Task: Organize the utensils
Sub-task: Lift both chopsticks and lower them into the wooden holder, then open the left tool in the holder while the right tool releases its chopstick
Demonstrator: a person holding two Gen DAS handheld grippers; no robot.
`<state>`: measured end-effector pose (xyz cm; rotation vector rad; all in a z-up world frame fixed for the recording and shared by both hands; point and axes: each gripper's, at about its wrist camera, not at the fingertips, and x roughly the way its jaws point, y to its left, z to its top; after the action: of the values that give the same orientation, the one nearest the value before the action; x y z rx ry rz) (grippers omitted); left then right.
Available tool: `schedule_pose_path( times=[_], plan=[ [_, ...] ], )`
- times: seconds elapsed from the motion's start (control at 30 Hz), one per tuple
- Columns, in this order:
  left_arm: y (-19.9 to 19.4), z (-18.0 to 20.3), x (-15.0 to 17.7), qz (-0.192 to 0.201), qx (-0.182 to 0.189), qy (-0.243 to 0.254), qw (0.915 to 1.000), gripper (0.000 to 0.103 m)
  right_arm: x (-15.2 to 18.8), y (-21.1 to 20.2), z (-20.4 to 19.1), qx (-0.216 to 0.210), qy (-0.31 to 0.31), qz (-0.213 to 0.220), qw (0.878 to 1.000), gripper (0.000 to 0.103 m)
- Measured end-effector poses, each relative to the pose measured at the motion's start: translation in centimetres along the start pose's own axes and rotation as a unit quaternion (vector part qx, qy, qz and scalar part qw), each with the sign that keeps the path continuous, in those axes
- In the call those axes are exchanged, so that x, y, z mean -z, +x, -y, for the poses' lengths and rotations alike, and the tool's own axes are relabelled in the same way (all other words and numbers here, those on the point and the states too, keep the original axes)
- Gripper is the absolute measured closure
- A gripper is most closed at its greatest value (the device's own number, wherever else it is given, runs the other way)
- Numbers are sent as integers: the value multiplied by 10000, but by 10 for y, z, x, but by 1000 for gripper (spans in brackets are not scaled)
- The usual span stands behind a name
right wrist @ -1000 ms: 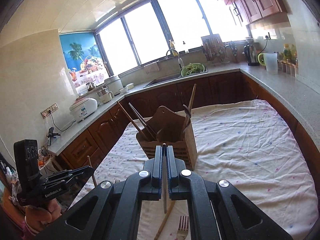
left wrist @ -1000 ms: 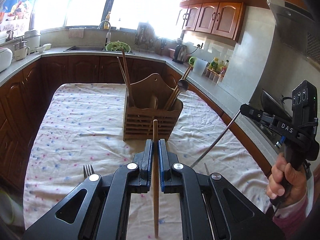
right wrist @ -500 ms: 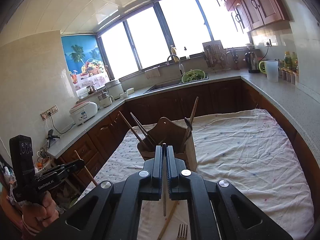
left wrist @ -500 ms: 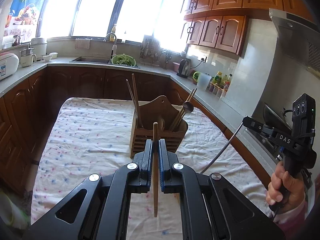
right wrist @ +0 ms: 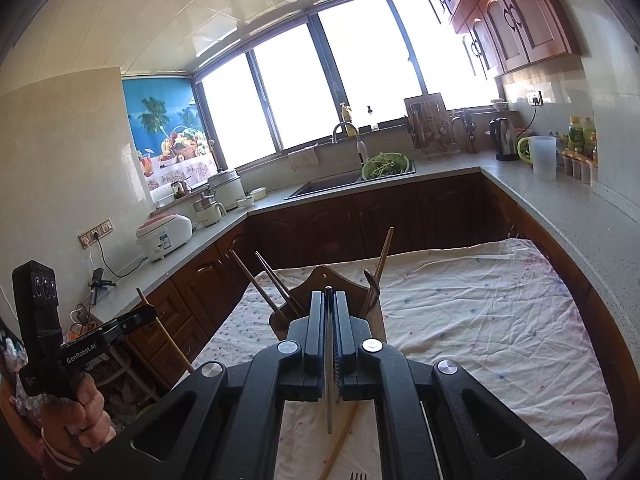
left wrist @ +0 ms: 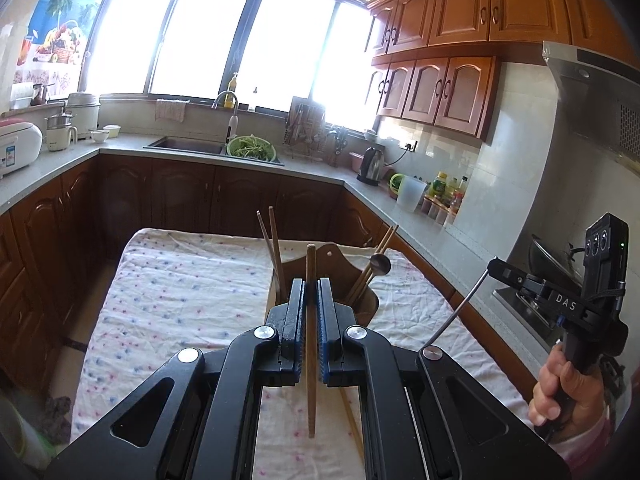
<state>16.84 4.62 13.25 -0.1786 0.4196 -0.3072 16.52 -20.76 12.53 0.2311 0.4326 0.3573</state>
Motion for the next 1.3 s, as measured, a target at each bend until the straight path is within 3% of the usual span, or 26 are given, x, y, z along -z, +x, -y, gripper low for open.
schedule_pose_path(
  times=[0.27,0.6,1.0,1.17,1.3],
  plan=[
    [14,7,-45,491,-65,70,9987,98,-41,10,1,91,-109,337,9993,99],
    [60,4,-89,897,-273,62,9956,98,-83,51,10,245,-159,534,9981,99],
    [118,-4,-43,659,-514,-35,9965,98,-39,106,34,328,152,43,9993,99],
    [134,-6,-21,358,-633,33,9973,98,-19,118,45,313,382,-172,9986,99],
    [132,-10,-16,398,-743,81,9964,98,-13,122,43,352,375,-244,9984,99]
  ],
)
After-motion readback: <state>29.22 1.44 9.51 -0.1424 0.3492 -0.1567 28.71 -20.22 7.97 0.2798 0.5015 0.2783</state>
